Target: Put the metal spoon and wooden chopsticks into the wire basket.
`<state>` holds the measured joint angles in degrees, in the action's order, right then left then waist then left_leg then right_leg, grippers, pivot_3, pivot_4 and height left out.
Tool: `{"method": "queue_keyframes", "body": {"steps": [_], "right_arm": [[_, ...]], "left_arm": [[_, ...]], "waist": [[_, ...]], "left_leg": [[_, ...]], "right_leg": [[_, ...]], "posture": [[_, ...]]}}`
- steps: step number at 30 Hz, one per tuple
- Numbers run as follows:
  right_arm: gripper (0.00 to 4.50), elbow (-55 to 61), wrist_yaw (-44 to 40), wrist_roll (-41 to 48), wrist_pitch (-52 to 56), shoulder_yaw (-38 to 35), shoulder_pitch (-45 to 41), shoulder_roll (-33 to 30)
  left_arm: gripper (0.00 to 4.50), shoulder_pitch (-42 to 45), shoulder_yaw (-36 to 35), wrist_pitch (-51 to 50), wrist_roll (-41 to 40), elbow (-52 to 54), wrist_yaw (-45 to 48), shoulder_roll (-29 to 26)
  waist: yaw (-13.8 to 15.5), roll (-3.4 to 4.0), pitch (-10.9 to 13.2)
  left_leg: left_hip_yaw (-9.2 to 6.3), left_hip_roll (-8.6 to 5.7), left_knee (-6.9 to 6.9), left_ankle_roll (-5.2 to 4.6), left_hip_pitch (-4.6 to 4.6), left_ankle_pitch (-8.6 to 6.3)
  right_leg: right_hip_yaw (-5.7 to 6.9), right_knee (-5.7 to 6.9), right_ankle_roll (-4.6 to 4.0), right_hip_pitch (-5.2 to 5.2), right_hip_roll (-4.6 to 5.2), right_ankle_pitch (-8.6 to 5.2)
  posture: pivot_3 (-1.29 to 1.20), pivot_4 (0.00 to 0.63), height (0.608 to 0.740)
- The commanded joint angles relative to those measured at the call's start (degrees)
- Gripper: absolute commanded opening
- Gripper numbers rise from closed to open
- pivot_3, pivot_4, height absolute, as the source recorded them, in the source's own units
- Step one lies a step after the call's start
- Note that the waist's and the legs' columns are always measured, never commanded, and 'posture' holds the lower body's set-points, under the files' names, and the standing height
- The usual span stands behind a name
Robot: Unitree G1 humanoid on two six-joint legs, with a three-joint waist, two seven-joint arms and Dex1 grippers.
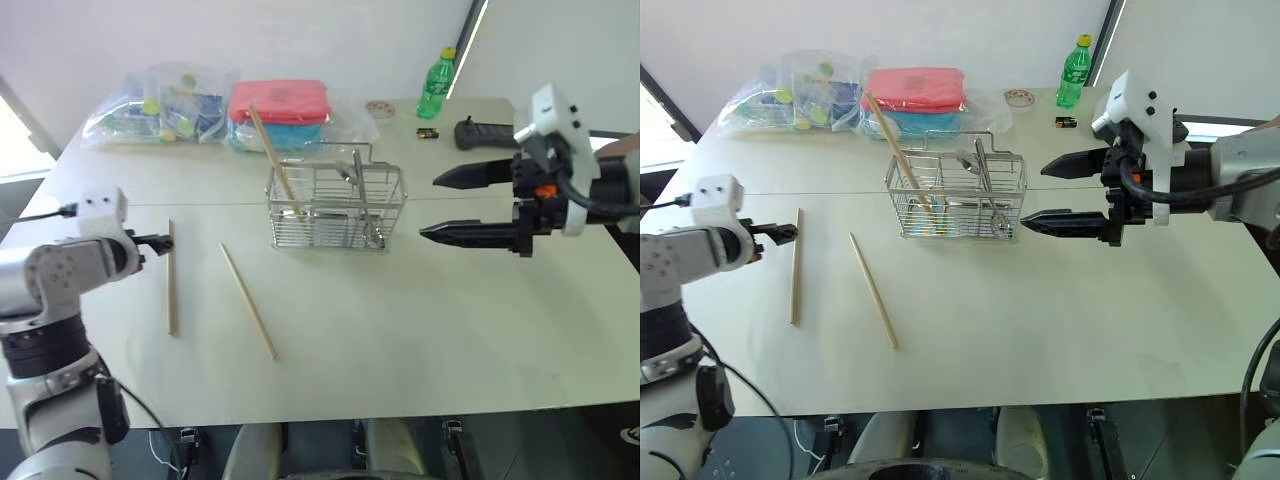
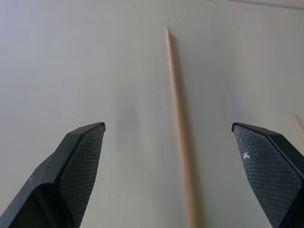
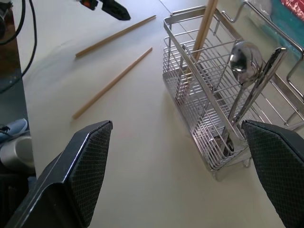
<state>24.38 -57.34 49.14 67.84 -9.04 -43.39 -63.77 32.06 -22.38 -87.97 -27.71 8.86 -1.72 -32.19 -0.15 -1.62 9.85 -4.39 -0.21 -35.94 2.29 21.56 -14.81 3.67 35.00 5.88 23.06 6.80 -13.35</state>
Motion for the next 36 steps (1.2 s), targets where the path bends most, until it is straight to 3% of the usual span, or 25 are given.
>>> {"method": "queue_keyframes", "body": {"steps": [1,11,14,21,22,29,36], "right_arm": [[4.46,0.8,1.4,0.6,-1.4,-2.4,0.3,0.1],[4.46,0.7,6.8,0.4,-1.4,-2.2,1.4,2.6],[4.50,1.0,7.5,0.5,-1.4,-2.2,2.0,2.7],[4.50,1.6,9.1,2.2,-0.6,-2.7,2.2,3.1],[4.50,1.6,9.4,2.3,-0.6,-2.7,2.2,3.1],[4.50,1.7,10.4,2.6,-0.9,-2.3,3.0,3.3],[4.50,1.5,12.2,3.2,-0.2,-3.4,4.1,3.9]], "left_arm": [[4.50,-0.4,2.9,3.7,3.1,-2.7,0.6,0.8],[4.50,-0.3,6.7,14.5,9.3,-15.6,1.6,2.1],[3.72,0.3,6.1,16.8,9.8,-17.5,1.6,3.0],[0.38,2.6,4.2,16.4,10.5,-19.2,1.6,4.4],[0.06,2.7,4.1,16.3,10.6,-19.4,1.6,4.5],[0.06,4.5,4.4,19.6,12.1,-20.4,1.9,5.0],[0.06,15.8,0.5,56.4,11.0,-15.6,6.4,6.6]], "waist": [[0.1,0.00,0.0],[0.8,0.34,-0.2],[0.9,0.47,-0.3],[0.9,0.48,-0.3],[0.9,0.48,-0.3],[0.9,0.47,-0.3],[1.3,-0.04,0.0]], "left_leg": [[0.00,0.00,0.01,0.00,0.01,0.00],[0.03,0.01,0.03,0.00,-0.07,0.01],[0.03,0.01,0.00,0.00,-0.11,0.01],[0.05,0.01,0.01,0.00,-0.08,0.01],[0.05,0.01,0.01,0.00,-0.07,0.01],[0.04,0.00,-0.02,0.00,-0.08,0.01],[-0.08,0.01,-0.15,0.21,0.47,0.13]], "right_leg": [[0.00,0.00,-0.02,0.02,0.00,0.01],[0.00,0.03,-0.14,0.01,0.00,0.08],[0.00,0.03,-0.10,-0.03,0.01,0.05],[0.00,0.03,-0.09,-0.03,0.01,0.08],[0.00,0.03,-0.10,-0.03,0.01,0.09],[0.01,0.03,-0.07,-0.04,0.01,0.07],[0.05,-0.01,-0.17,0.33,0.00,0.28]], "posture": [[0.00,0.150,0.699],[0.00,0.150,0.699],[0.00,0.150,0.699],[0.00,0.150,0.699],[0.00,0.150,0.699],[0.00,0.150,0.699],[0.00,0.150,0.699]]}}
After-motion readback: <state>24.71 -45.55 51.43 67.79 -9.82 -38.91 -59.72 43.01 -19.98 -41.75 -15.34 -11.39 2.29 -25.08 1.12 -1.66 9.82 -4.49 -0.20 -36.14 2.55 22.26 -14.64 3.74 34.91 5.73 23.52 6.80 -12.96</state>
